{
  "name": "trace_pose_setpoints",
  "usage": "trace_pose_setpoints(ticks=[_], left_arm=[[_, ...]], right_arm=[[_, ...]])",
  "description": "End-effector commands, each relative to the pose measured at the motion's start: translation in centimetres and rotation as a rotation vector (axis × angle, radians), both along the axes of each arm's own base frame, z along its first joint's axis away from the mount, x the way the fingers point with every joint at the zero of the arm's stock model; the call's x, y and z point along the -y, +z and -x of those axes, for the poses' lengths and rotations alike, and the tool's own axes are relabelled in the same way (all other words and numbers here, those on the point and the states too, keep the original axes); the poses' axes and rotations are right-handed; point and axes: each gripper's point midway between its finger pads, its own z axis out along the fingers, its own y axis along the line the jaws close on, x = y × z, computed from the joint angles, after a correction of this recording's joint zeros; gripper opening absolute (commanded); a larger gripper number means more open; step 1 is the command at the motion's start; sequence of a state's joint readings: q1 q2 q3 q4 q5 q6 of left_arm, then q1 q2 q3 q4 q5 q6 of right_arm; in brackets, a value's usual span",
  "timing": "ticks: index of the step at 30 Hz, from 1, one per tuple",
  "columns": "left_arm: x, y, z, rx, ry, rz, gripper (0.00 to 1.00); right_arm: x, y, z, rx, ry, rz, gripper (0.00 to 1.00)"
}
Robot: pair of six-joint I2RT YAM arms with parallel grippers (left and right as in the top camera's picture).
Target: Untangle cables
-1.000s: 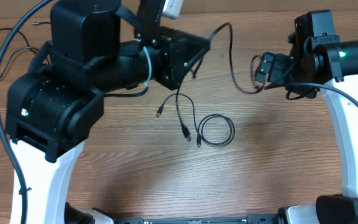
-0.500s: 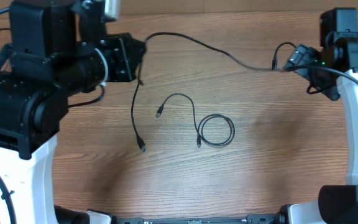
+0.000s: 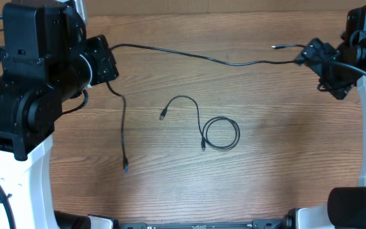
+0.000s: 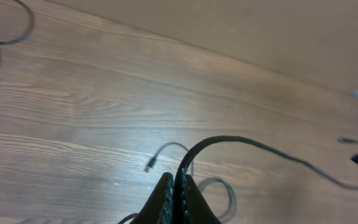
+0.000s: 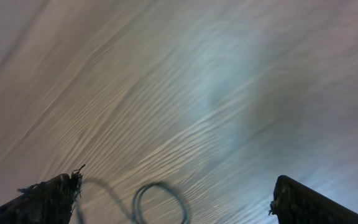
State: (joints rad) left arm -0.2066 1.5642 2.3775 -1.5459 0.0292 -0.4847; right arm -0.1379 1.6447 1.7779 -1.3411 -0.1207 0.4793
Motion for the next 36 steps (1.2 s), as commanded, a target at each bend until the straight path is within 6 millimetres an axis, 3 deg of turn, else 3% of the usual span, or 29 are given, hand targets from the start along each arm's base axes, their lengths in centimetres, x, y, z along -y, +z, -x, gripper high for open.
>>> trace_pose_setpoints(ticks=[1,3,6,14,17,19,21,25,28,32,34,36], left_arm=[[-2.6,1.0,0.2,0.046,0.13,-0.044,0.04],[-2.7,1.1,0.1,0.05,0.137,-0.045,0.04],[-3.1,1.2,0.0,0.056,0.155,-0.06,0.04],[-4.3,1.2,0.1,0.058,0.241,-0.07,0.04],[-5.1,1.3,0.1,0.063,0.285,-0.085,0.04],[-5.5,1.4,0.0,0.068,0.302,-0.099,0.04],[-5.5,1.3,0.1,0.067,0.301,-0.1,0.04],[-5.5,1.2,0.2,0.06,0.299,-0.102,0.04],[-5.5,1.1,0.3,0.054,0.298,-0.103,0.04],[-5.5,0.8,0.5,0.039,0.298,-0.11,0.04],[-5.5,0.8,0.5,0.038,0.298,-0.11,0.04],[-5.5,0.8,0.5,0.038,0.298,-0.11,0.04]], right_arm=[[-6.0,2.4,-0.5,0.153,0.412,-0.212,1.0],[-8.0,3.4,-0.2,0.215,0.54,-0.279,1.0],[-7.6,3.2,-0.3,0.208,0.52,-0.261,1.0],[-0.9,0.5,-0.4,0.03,0.066,-0.032,1.0],[-0.2,0.4,-0.5,0.025,0.019,-0.011,1.0],[-1.0,0.6,-0.7,0.039,0.039,-0.056,1.0],[-3.3,1.4,-1.1,0.08,0.129,-0.163,1.0],[-9.8,5.8,-1.4,0.282,0.479,-0.456,1.0],[-11.8,8.5,-1.5,0.397,0.597,-0.573,1.0],[-11.8,9.6,-2.3,0.446,0.596,-0.586,1.0],[-9.9,8.1,-3.8,0.394,0.439,-0.499,1.0],[-6.6,5.8,-4.9,0.311,0.21,-0.358,1.0]])
